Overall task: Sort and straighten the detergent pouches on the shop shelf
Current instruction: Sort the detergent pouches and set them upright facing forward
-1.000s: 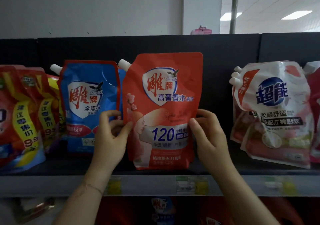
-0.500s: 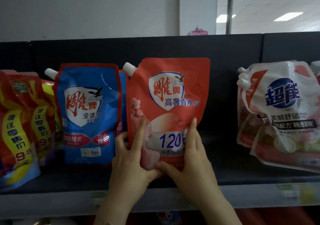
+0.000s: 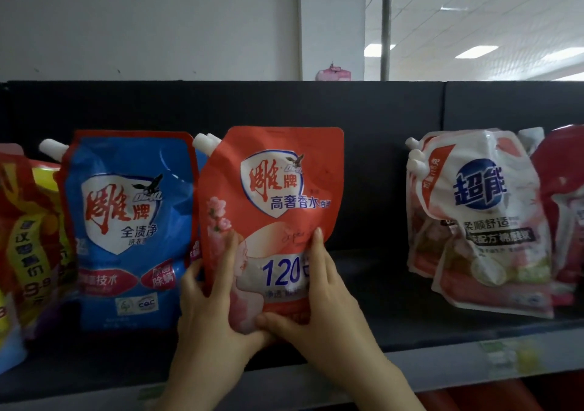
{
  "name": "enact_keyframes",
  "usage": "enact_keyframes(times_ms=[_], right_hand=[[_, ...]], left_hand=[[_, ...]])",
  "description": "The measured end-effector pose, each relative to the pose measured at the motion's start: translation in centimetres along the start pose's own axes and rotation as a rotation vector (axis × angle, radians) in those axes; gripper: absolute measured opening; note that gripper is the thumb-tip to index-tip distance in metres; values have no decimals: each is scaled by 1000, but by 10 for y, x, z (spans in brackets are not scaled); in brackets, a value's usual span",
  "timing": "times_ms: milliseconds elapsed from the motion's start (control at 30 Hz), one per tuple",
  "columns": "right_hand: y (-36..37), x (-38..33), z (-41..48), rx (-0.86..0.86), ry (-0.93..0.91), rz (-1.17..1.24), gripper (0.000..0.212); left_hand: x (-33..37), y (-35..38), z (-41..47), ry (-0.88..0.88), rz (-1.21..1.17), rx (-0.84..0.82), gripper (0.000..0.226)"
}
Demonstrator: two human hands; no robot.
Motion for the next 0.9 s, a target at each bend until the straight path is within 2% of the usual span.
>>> enact_keyframes(times_ms=[133,233,333,433,567,700,900], right_hand=[[-17,2,-5,-94,28,67,120],[-32,1,-8,-90,44,118,105],[-46,0,-11,-76,-26,40,85],[-65,2,-15,-71,-114,-103,67],[-100,11,-25,-99,-187,-246,55],[-143,29,-34,-111,-236,-354,51],[-215,65,-41,-38,-252,-480,47]], left_hand=[[6,-4,-6,45,-44,35,128],[11,-12,-10,75,63,165,111],[20,-18,-11,96,155,295,87],[38,-15,-12,131,189,349,69],[68,2,-16,162,247,346,59],[114,24,-16,222,304,341,55],[182,70,-7,329,281,146,49]])
Point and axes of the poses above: each hand's wrist, its own z-axis towards the middle knuckle, its own y-axis out of the palm, x = y × z, the point moved 2 cm from there along z, towards the middle knuckle, and after that the axes turned 12 degrees about z, right-handed, at the moved point
